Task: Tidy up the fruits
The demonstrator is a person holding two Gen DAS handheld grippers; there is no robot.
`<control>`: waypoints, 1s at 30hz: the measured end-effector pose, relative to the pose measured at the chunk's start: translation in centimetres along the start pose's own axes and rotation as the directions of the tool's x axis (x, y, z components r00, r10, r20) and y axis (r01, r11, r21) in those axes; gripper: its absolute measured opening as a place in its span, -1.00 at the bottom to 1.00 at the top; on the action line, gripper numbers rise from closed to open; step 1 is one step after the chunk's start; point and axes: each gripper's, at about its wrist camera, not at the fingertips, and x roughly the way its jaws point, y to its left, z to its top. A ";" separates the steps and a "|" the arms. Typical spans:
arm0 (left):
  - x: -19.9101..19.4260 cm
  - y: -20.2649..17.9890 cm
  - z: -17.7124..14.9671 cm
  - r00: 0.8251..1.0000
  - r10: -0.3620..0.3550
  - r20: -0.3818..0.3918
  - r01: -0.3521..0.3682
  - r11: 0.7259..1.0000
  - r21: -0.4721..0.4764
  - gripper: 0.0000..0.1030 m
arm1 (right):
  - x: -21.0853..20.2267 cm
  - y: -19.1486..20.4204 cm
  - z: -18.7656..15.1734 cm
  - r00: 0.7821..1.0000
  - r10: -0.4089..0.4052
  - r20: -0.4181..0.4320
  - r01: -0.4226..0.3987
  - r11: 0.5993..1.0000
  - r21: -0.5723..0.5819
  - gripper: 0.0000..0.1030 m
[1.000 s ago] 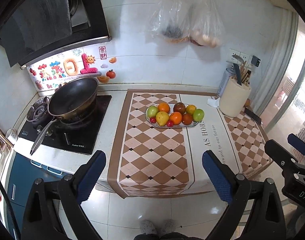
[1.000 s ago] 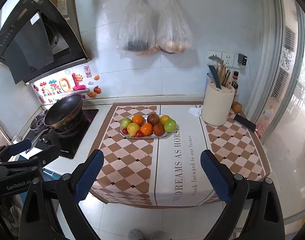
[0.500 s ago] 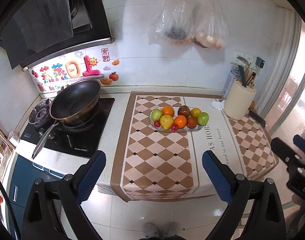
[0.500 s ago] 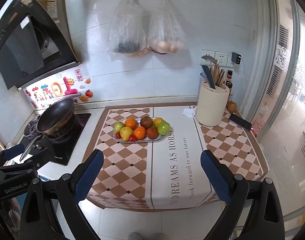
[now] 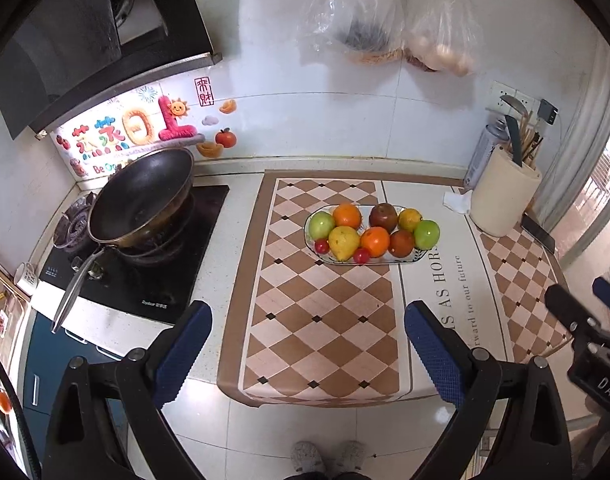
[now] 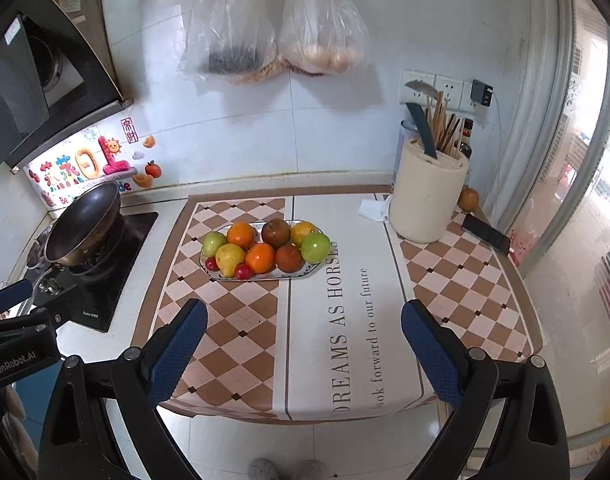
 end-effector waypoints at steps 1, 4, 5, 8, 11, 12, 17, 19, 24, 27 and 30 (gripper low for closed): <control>0.3 -0.1 0.2 1.000 0.006 -0.003 -0.006 1.000 0.001 0.92 | 0.5 0.0 0.1 1.000 -0.004 -0.006 0.004 1.000 -0.002 0.93; 1.1 -0.3 0.6 1.000 0.008 -0.014 -0.008 1.000 -0.001 0.92 | 1.3 -0.1 0.5 1.000 -0.003 -0.016 0.003 1.000 0.001 0.93; 1.3 -0.4 0.7 1.000 0.008 -0.019 -0.008 1.000 0.000 0.92 | 1.5 0.0 0.5 1.000 -0.004 -0.018 0.004 1.000 -0.001 0.93; 1.6 -0.5 0.8 1.000 0.004 -0.024 -0.004 1.000 -0.002 0.92 | 1.7 0.0 0.7 1.000 -0.007 -0.021 0.006 1.000 -0.003 0.93; 1.8 -0.7 0.8 1.000 0.000 -0.029 0.000 1.000 0.003 0.92 | 1.8 0.1 0.8 1.000 -0.006 -0.024 0.006 1.000 -0.006 0.93; 1.8 -0.8 0.8 1.000 0.000 -0.030 0.000 1.000 0.003 0.92 | 1.8 0.1 0.9 1.000 -0.005 -0.024 0.005 1.000 -0.007 0.93; 2.0 -1.0 0.7 0.999 -0.012 -0.040 0.012 1.000 0.002 0.92 | 2.0 0.6 0.8 1.000 0.000 -0.027 -0.001 1.000 -0.015 0.93; 2.1 -1.0 0.7 0.999 -0.013 -0.042 0.013 1.000 0.003 0.92 | 2.0 0.7 0.8 0.999 -0.002 -0.032 0.002 1.000 -0.019 0.93; 2.0 -0.9 0.6 0.999 -0.015 -0.040 0.015 1.000 -0.005 0.92 | 2.0 0.8 0.6 0.999 -0.002 -0.036 0.001 1.000 -0.016 0.94; 1.8 -0.7 0.7 0.999 -0.014 -0.037 0.014 1.000 -0.012 0.92 | 2.0 0.8 0.6 0.999 -0.002 -0.034 0.001 1.000 -0.016 0.94; 1.9 -0.6 0.7 0.999 -0.013 -0.039 0.013 1.000 -0.009 0.92 | 2.0 0.9 0.5 0.999 0.000 -0.039 -0.001 1.000 -0.018 0.94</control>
